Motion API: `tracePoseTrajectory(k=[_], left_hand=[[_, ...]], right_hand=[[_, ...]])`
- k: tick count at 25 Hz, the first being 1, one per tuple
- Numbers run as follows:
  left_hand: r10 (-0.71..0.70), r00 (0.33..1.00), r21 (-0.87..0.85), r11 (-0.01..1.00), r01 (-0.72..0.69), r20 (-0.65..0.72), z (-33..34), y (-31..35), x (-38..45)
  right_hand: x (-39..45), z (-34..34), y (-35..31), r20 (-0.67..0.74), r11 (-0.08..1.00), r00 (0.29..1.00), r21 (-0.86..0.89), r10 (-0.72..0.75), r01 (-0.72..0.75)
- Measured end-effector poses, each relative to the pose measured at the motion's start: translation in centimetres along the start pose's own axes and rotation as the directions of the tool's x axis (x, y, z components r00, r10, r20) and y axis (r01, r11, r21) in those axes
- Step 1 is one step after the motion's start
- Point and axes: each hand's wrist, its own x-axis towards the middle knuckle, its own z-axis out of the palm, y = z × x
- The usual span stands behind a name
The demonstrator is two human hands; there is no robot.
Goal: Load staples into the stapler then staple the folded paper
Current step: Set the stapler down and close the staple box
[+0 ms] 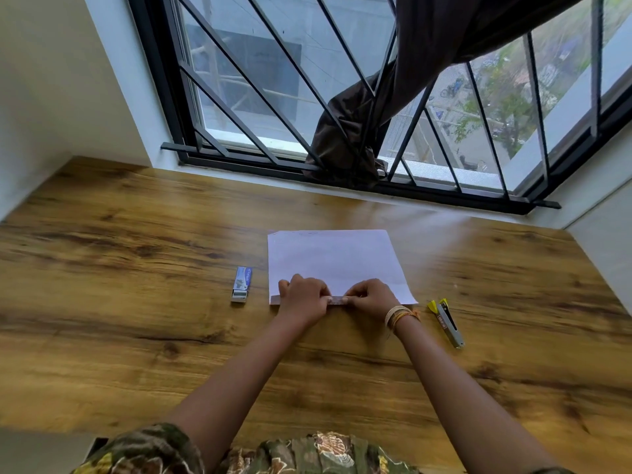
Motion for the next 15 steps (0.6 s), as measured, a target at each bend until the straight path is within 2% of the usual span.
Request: tracePoseTrajectory(k=[7, 15], left_hand=[[-0.106, 0.957, -0.051, 0.991, 0.124, 0.271, -0.7, -0.4, 2.4], [-0.113, 0.929, -0.13, 0.977, 0.168, 0.354, -0.7, -1.3, 4.0]], right_hand=[[1.2, -0.9, -0.5, 0.152, 0.998, 0.987, 0.038, 0.047, -0.054], [1.7, -1.6, -1.0, 0.229, 0.986, 0.97, 0.127, 0.079, -0.111]])
